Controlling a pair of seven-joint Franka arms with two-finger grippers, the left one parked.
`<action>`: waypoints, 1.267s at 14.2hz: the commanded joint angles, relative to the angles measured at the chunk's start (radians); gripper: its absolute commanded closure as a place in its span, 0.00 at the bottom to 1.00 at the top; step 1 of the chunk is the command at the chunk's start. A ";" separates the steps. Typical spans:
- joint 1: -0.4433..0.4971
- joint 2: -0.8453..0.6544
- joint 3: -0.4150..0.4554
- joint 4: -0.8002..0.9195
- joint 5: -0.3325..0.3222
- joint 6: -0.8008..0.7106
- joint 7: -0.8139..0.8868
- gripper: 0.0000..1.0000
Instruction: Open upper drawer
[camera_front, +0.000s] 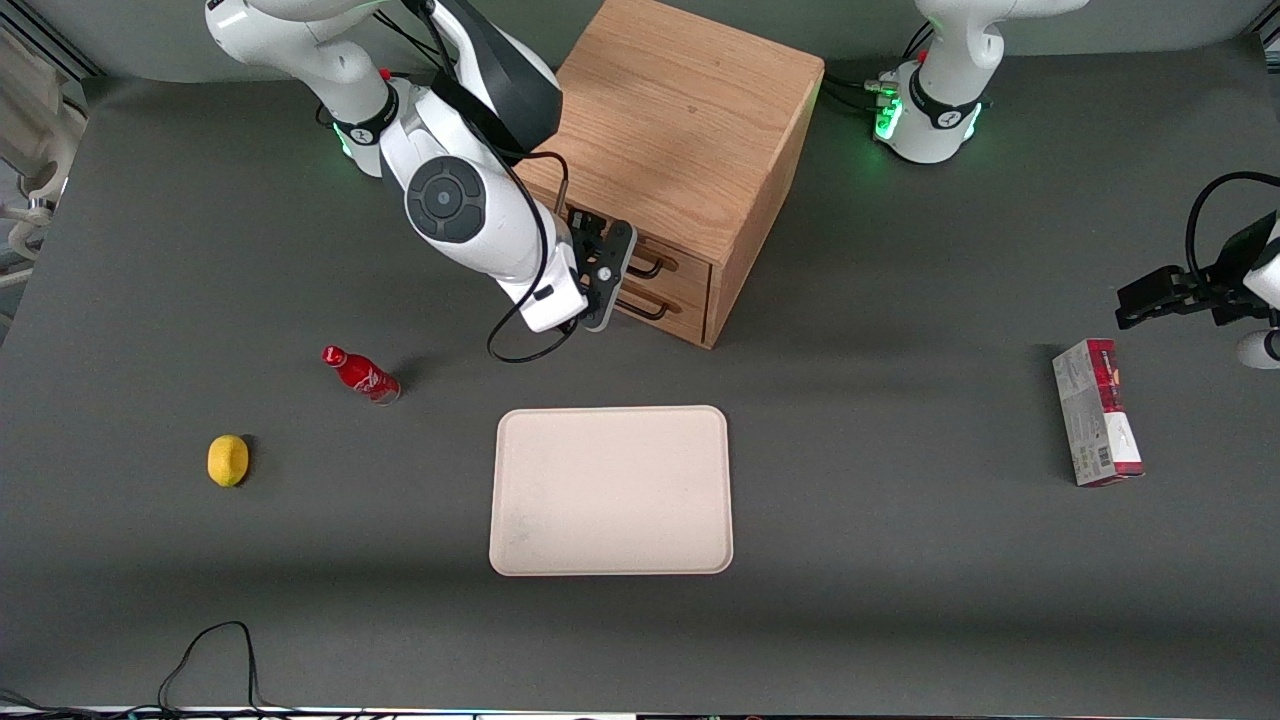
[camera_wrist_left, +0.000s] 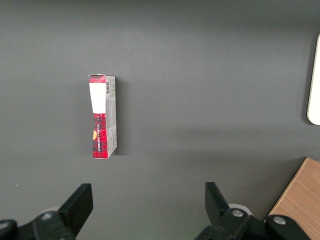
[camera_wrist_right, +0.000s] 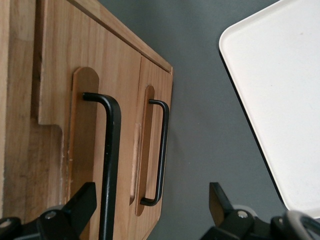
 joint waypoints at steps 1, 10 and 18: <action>0.016 -0.027 -0.007 -0.044 0.009 0.035 -0.023 0.00; 0.017 -0.044 -0.007 -0.121 0.007 0.121 -0.035 0.00; 0.017 -0.030 -0.007 -0.134 0.007 0.159 -0.040 0.00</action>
